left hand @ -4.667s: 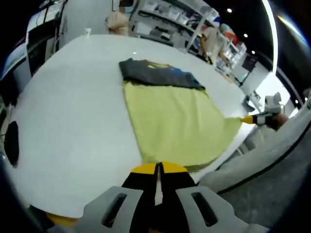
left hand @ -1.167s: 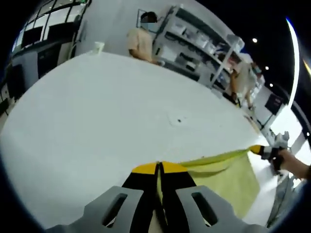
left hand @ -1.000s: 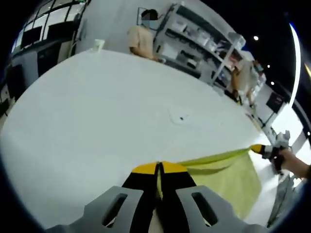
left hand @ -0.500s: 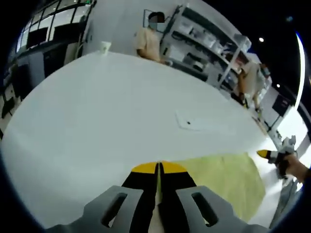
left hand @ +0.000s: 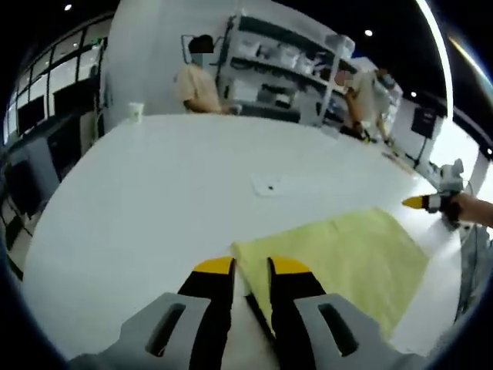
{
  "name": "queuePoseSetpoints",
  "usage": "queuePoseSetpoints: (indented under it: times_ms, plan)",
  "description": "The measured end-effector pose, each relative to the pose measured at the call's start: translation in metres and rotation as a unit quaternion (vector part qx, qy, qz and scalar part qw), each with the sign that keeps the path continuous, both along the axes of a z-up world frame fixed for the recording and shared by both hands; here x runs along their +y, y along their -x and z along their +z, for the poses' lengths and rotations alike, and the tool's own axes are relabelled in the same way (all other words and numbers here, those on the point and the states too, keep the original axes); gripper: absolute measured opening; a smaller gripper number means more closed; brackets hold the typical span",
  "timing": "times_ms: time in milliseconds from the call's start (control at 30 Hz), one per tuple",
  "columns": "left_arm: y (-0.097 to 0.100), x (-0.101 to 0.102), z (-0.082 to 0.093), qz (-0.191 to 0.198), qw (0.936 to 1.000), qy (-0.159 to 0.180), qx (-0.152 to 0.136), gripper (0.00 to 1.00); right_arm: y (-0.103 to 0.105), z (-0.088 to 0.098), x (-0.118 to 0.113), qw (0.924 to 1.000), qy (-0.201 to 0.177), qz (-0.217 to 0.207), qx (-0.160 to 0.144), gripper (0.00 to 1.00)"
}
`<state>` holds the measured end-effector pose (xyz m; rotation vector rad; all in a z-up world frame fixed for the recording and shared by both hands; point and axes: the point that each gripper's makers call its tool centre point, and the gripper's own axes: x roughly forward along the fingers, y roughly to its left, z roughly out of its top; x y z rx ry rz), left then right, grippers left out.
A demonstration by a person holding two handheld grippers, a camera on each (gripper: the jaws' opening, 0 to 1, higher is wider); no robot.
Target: Fold the garment on the visible template until the final outline fits inside the template.
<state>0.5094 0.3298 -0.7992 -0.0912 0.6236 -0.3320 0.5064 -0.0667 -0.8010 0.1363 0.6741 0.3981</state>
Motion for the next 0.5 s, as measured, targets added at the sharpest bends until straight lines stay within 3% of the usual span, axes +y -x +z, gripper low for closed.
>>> queuePoseSetpoints:
  times_ms: [167, 267, 400, 500]
  plan:
    - [0.015, -0.001, 0.001, -0.025, 0.9996, -0.012, -0.005, 0.29, 0.012, -0.003, -0.001, 0.9986, 0.040, 0.035, -0.001, 0.21]
    - [0.026, -0.002, 0.001, -0.037, 0.9991, -0.018, -0.009, 0.37, 0.019, -0.001, 0.004, 0.9981, 0.036, 0.049, -0.005, 0.28]
    - [0.034, -0.003, 0.002, -0.040, 0.9989, -0.018, -0.013, 0.40, 0.020, -0.002, 0.005, 0.9975, 0.036, 0.061, -0.007, 0.28]
    - [0.049, -0.007, -0.001, -0.048, 0.9987, -0.016, -0.009, 0.37, 0.035, -0.008, 0.007, 0.9956, 0.049, 0.080, -0.001, 0.28]
